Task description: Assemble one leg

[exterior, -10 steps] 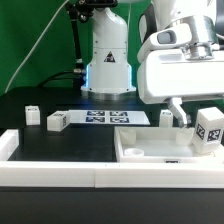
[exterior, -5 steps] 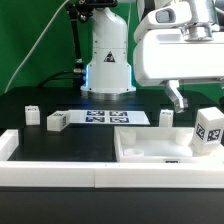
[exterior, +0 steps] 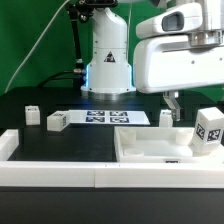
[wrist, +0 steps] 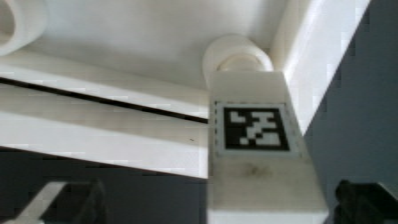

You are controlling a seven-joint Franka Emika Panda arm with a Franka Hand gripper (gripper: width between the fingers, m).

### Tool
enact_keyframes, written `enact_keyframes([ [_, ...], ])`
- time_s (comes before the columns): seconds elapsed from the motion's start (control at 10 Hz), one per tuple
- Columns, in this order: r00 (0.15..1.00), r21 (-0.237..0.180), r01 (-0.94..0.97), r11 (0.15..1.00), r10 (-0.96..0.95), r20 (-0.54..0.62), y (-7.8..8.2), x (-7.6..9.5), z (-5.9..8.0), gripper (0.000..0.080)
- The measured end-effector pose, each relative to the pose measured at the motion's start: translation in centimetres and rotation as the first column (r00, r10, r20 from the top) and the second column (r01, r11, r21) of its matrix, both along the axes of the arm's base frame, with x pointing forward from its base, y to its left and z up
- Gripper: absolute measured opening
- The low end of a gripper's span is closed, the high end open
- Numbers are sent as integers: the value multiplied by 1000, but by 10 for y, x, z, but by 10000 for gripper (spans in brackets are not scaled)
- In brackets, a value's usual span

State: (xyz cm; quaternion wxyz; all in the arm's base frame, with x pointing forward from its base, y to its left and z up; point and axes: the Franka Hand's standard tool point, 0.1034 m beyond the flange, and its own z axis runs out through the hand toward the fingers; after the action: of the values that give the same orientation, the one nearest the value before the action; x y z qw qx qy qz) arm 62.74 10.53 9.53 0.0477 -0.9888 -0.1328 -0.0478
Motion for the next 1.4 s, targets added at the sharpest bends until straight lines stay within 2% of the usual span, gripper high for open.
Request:
enact_keyframes([
  [0.3, 986, -3, -16, 1000, 16, -165, 3, 0, 0, 649],
  [0.7, 986, -2, -16, 1000, 16, -164, 3, 1, -1, 649],
  [0.9, 986, -2, -16, 1000, 16, -164, 3, 1, -1, 384],
  [1.0, 986, -2, -16, 1000, 16, -164, 3, 1, -1, 290],
  [1.4, 995, -2, 22, 1000, -22, -98, 9, 0, -1, 291],
])
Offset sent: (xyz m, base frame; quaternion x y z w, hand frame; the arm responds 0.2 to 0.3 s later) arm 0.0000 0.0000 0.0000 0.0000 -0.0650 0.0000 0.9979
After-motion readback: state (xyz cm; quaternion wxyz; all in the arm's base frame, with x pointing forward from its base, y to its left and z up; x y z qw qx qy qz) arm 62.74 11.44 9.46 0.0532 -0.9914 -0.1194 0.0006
